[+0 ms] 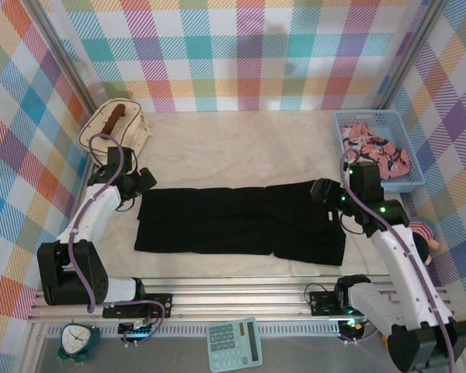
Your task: Fold and stack the mixed laundry pile
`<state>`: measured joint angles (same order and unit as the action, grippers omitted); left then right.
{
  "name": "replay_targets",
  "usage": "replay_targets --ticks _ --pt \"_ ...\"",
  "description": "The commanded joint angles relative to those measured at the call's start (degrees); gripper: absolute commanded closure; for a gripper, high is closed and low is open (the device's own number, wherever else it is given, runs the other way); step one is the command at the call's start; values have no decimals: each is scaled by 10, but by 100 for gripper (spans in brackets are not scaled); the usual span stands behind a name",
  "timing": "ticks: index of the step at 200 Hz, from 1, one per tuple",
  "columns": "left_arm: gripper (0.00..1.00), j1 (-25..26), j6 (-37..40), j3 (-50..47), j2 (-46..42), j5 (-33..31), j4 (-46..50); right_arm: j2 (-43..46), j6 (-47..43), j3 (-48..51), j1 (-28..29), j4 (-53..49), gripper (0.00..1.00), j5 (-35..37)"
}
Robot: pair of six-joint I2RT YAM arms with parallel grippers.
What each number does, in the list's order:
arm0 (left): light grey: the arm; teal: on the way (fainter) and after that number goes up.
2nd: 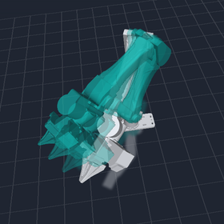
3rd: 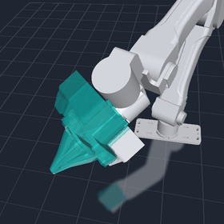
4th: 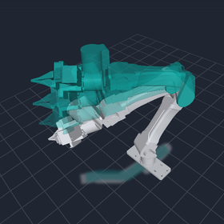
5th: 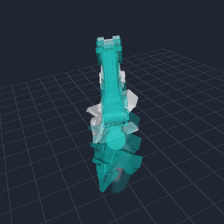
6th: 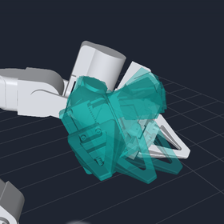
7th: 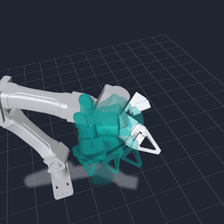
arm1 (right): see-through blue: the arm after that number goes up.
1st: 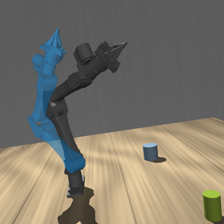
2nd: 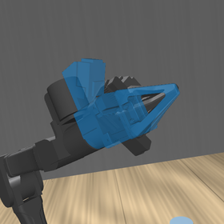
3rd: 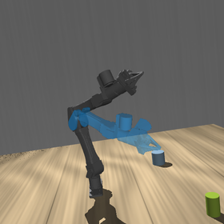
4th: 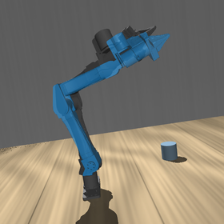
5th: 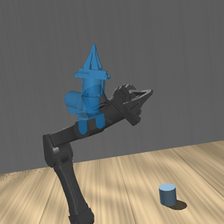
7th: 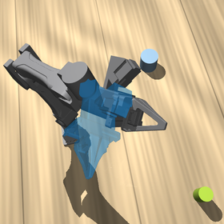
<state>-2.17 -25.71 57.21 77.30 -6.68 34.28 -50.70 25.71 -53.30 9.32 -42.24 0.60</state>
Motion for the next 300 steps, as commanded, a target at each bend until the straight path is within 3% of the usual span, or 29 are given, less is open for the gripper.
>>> replay_targets --ticks 1,47,80,111,170,192,211,237,300 --pt "4 -3 -18 9 1 27 -16 4 -8 6 -4 50 30 36" --pt "15 46 -42 5 44 91 -112 -170 -11 18 -4 164 40 44" --pt "20 77 -54 32 127 97 -164 -341 -15 -51 -15 165 55 123" --pt "21 79 -55 62 203 76 -179 -426 -11 -98 -27 166 58 178" --pt "20 78 -38 87 297 41 -158 -545 -1 -177 -32 177 64 135" --pt "19 77 -35 89 319 35 -153 -567 2 -197 -32 171 67 117" --pt "19 75 -35 90 330 30 -148 -577 19 -214 -36 123 78 141" --pt "19 68 -36 85 336 25 -142 -533 36 -163 -53 126 100 154" --pt "19 64 -34 69 329 23 -136 -462 49 -102 -78 117 100 135"
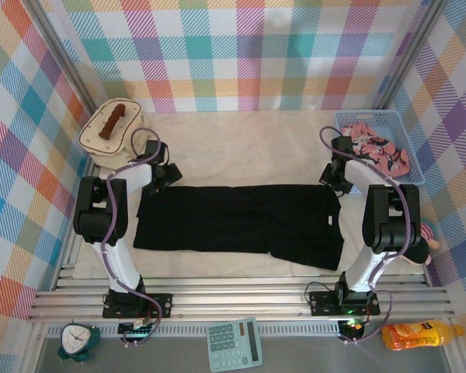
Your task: Fold and stack the mixed laundry pile
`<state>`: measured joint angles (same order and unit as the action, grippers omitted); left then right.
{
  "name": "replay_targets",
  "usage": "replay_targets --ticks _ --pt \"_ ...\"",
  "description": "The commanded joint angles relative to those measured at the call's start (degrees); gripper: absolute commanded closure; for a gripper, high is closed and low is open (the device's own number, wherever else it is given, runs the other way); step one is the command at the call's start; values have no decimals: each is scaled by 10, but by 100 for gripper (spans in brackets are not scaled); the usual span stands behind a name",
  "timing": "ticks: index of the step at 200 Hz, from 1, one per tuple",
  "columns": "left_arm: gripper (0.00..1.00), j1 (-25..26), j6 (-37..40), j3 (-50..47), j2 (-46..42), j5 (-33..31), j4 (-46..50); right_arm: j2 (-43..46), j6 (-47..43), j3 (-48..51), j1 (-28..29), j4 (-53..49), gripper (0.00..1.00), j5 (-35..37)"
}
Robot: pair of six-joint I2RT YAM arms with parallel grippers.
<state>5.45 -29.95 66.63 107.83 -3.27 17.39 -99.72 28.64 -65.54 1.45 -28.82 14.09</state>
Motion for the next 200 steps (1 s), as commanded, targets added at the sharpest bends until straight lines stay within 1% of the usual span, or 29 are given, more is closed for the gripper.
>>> replay_targets --ticks 1,15,35,47,65,74,85,116,136,146,166,180,200 --pt "19 -12 9 -25 24 -11 33 30 19 22 1 -17 100 0" --pt "18 -13 9 -25 22 -11 33 26 19 39 -4 -8 100 3" --pt "18 -15 13 -12 25 -7 39 -5 15 17 -17 -27 100 -17" --pt "17 -15 18 4 23 -4 51 -2 16 14 -17 -33 98 3" --pt "17 -15 29 21 9 -9 65 35 13 27 -17 -29 96 55" --pt "16 -15 35 30 1 -8 73 58 6 32 -17 -24 95 58" --pt "16 -14 39 39 -9 -2 81 79 -1 35 -15 -14 91 34" --pt "10 -7 46 55 -43 52 96 101 -11 23 8 -33 84 -29" --pt "7 8 61 52 -69 65 117 110 -5 38 30 -36 76 -79" --pt "6 15 64 35 -82 71 117 110 -3 50 40 -31 70 -111" --pt "5 21 54 -16 -96 100 92 89 13 70 47 -15 64 -172" --pt "5 22 42 -50 -93 104 68 62 25 76 48 0 62 -187" --pt "5 22 27 -74 -70 104 44 20 40 65 46 31 58 -208"
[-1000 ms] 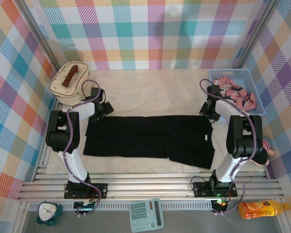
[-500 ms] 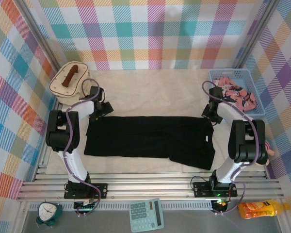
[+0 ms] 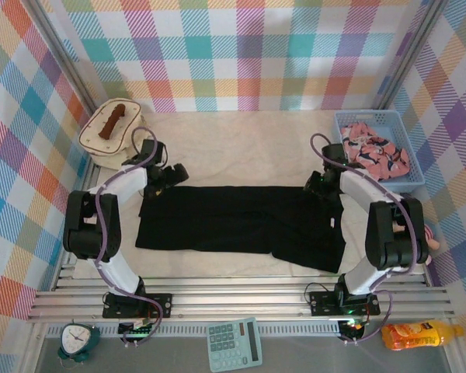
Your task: Fold and stack the mixed laundry pile
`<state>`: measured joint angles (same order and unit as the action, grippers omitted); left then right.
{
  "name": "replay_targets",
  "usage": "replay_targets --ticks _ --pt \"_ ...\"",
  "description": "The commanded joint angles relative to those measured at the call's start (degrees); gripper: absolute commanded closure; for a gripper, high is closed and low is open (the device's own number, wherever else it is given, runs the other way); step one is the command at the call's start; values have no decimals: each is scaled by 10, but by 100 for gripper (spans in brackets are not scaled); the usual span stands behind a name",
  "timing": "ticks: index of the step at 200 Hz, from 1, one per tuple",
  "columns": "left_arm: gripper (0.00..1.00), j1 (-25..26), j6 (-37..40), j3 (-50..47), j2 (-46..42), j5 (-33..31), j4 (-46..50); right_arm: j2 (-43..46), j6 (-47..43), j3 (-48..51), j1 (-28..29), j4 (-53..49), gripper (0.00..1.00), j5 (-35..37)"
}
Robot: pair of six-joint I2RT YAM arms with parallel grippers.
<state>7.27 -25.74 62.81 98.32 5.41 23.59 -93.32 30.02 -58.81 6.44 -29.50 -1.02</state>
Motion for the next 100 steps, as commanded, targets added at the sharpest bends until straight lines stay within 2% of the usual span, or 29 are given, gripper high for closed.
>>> replay_targets --ticks 1,22,51,76,100 --pt "5 3 -16 -38 27 17 -20 -48 27 -4 -4 39 58 -58" --pt "5 3 -26 -42 54 1 -50 -104 36 -50 -15 59 57 -73" --pt "4 -6 -40 -3 99 -14 -52 -187 21 -159 -25 38 56 -69" --pt "3 -22 -43 61 152 -38 -33 -241 21 -235 -48 50 55 -87" --pt "3 -31 -36 145 190 -26 12 -263 -15 -317 -55 -1 53 -88"
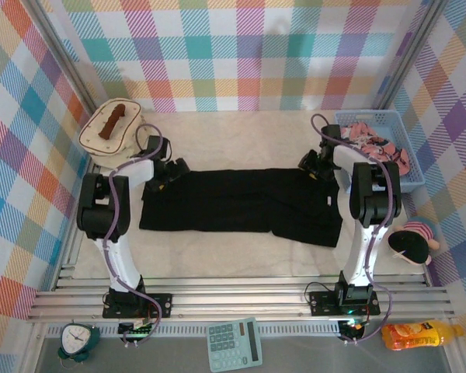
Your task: Fold and stack the mixed laundry pile
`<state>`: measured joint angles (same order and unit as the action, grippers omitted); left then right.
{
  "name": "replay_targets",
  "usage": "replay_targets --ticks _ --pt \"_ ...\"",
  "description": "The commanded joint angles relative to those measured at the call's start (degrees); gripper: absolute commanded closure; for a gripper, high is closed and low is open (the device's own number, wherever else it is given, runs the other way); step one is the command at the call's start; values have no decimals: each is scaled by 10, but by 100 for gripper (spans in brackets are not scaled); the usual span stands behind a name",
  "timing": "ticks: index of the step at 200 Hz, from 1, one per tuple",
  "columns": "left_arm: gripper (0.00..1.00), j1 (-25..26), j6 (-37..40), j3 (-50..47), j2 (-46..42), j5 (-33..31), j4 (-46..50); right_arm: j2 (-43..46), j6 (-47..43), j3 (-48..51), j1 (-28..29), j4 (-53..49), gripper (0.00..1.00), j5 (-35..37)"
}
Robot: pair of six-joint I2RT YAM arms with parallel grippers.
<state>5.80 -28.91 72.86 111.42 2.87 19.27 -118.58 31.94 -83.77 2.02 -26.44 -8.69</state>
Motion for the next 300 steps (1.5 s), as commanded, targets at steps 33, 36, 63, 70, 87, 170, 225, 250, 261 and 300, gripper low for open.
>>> replay_targets --ticks 33,36,63,70,87,170,225,250,261,300 --pt "0 -13 -13 79 13 24 81 53 -85 -42 -10 -39 46 -7" --pt "0 -11 -14 77 6 24 81 60 -88 -36 -10 -40 46 -12" --pt "0 -1 -19 41 -62 22 83 107 -111 33 2 -25 41 -50" --pt "0 0 -20 30 -78 23 82 114 -116 47 7 -24 40 -50" --pt "0 1 -20 -1 -112 30 80 117 -123 74 15 -18 37 -53" --pt "0 8 -38 -87 -158 69 58 69 -125 60 50 -44 36 -33" --pt "0 12 -43 -86 -158 69 47 81 -102 104 65 -36 73 -15" --pt "0 13 -42 -88 -162 65 48 115 -94 112 65 -53 92 23" --pt "0 13 -39 -90 -165 61 50 140 -94 115 65 -64 97 39" --pt "0 13 -37 -100 -173 47 47 234 -92 166 67 -76 100 28"
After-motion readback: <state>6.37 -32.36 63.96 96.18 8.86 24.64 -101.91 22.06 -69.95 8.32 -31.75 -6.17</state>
